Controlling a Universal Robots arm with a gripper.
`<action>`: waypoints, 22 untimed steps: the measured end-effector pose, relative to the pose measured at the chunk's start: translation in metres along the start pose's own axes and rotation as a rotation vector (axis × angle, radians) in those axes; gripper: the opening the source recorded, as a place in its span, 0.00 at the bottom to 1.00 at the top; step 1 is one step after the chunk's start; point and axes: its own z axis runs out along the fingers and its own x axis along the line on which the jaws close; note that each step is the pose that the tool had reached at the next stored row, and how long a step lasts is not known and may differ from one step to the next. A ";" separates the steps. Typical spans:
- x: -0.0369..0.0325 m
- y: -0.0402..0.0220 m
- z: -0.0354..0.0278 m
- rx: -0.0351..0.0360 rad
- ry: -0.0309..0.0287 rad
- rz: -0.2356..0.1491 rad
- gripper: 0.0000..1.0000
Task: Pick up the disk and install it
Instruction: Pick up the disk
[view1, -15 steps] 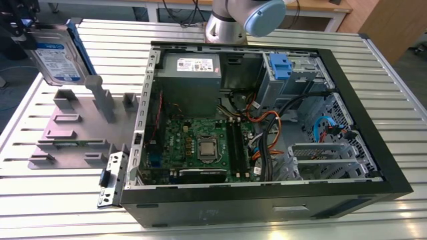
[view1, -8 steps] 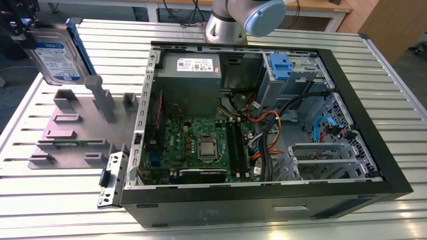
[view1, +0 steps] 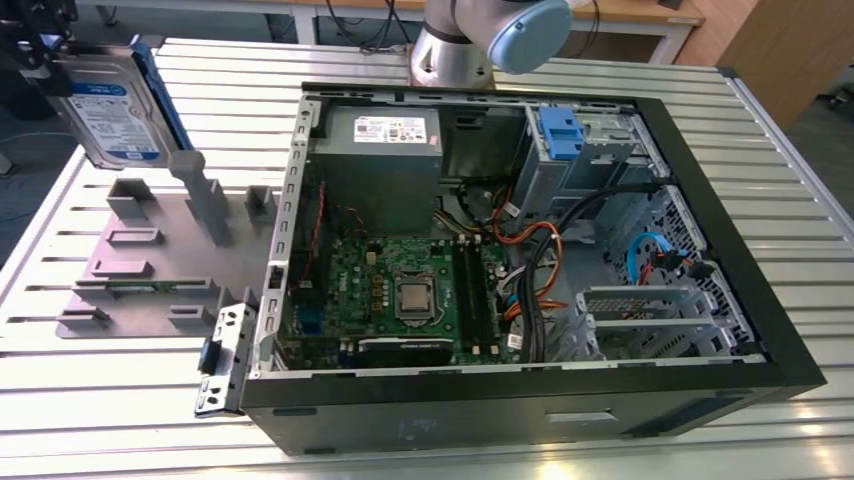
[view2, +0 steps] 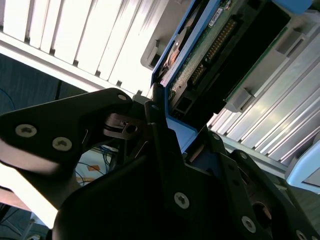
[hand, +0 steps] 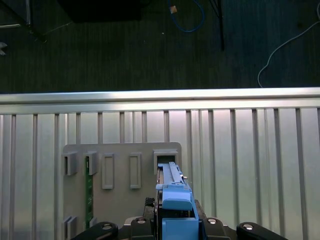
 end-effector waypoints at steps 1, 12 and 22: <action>0.0000 0.0000 -0.0002 0.0000 0.0000 0.000 0.37; 0.0000 0.0002 -0.0034 0.0000 0.0000 0.000 0.37; 0.0000 0.0003 -0.0065 0.0000 0.0000 0.000 0.37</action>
